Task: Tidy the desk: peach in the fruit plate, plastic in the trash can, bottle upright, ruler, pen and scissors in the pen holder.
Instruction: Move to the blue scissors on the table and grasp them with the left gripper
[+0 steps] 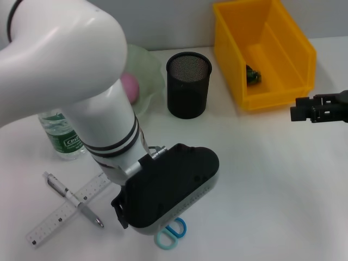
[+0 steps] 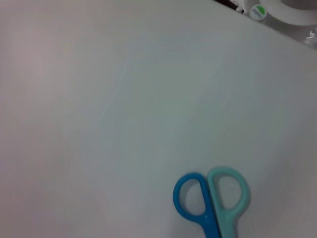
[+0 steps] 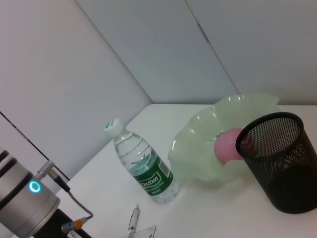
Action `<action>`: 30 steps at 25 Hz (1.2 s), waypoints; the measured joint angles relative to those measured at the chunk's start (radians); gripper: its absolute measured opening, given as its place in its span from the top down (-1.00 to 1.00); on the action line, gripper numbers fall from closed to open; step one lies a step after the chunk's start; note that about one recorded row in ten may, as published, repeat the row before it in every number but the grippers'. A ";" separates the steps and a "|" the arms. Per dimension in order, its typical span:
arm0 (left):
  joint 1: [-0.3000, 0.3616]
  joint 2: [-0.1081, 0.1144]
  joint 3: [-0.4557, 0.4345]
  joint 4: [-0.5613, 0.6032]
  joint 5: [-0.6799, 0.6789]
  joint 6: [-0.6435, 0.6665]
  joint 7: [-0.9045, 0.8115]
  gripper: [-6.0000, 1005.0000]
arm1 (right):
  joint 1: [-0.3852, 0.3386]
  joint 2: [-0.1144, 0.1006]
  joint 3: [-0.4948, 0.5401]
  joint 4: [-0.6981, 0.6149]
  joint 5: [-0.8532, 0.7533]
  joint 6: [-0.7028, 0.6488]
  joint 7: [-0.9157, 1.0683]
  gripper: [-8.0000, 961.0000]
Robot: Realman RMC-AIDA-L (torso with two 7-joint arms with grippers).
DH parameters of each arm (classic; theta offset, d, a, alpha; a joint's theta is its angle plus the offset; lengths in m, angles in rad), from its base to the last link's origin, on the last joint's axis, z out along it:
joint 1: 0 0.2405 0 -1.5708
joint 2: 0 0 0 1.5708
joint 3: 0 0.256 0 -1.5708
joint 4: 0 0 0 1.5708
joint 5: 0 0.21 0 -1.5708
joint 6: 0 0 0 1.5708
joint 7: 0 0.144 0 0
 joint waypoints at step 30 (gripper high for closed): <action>-0.037 -0.012 0.046 -0.118 0.004 -0.080 -0.051 -0.19 | 0.009 -0.001 0.005 0.004 -0.012 0.000 -0.029 -0.62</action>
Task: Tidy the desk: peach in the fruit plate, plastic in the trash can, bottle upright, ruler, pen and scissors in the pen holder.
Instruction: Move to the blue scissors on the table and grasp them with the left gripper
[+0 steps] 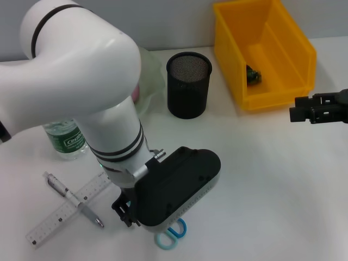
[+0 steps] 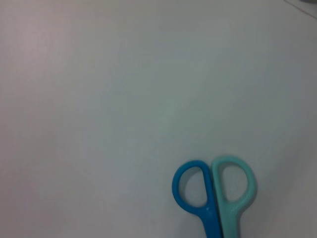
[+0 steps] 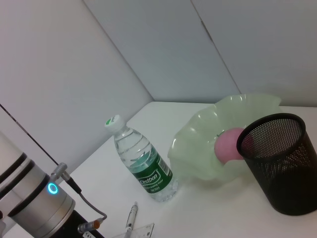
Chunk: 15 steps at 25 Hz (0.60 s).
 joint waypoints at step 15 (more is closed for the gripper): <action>0.003 0.000 0.034 -0.010 0.006 -0.027 -0.067 -0.10 | 0.000 0.000 -0.005 0.002 0.000 0.000 0.000 -0.62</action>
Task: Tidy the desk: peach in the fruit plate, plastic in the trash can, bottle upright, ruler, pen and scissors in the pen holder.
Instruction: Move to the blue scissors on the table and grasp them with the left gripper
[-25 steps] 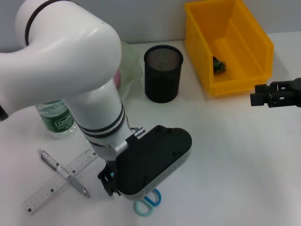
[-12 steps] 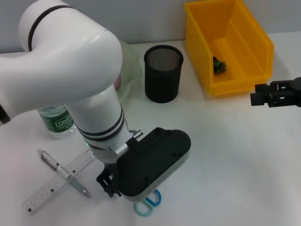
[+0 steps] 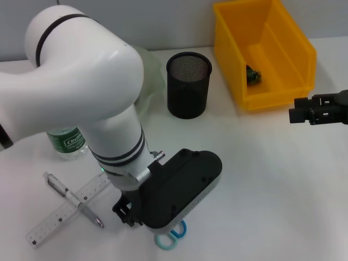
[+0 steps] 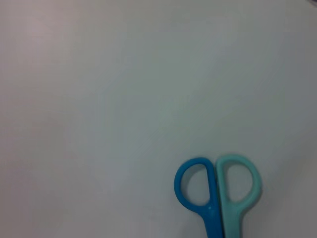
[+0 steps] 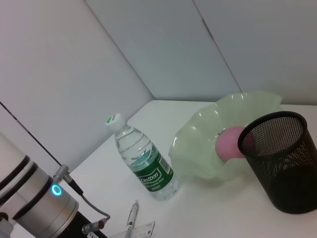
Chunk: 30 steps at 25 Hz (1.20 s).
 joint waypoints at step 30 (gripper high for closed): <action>-0.004 0.000 0.048 -0.008 0.003 -0.024 -0.125 0.03 | 0.011 0.008 -0.003 0.000 -0.011 -0.004 0.001 -0.62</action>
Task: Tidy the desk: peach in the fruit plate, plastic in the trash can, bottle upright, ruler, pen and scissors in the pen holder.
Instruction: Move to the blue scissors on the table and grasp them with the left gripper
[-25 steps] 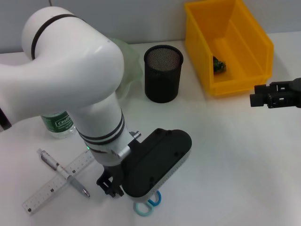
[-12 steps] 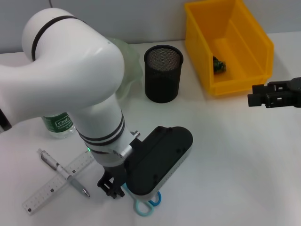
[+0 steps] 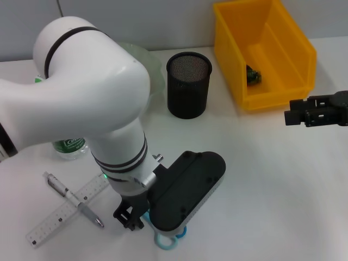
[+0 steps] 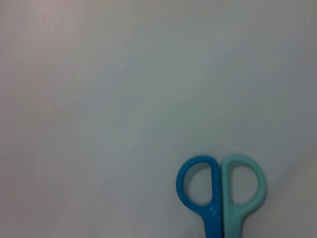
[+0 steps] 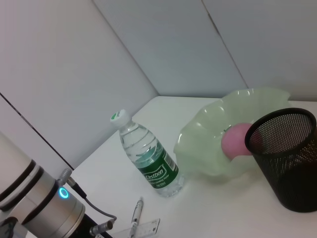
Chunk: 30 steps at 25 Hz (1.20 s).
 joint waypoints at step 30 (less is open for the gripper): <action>-0.014 0.000 0.026 -0.004 -0.005 -0.013 0.000 0.27 | 0.007 0.000 -0.002 0.000 -0.012 0.005 0.000 -0.62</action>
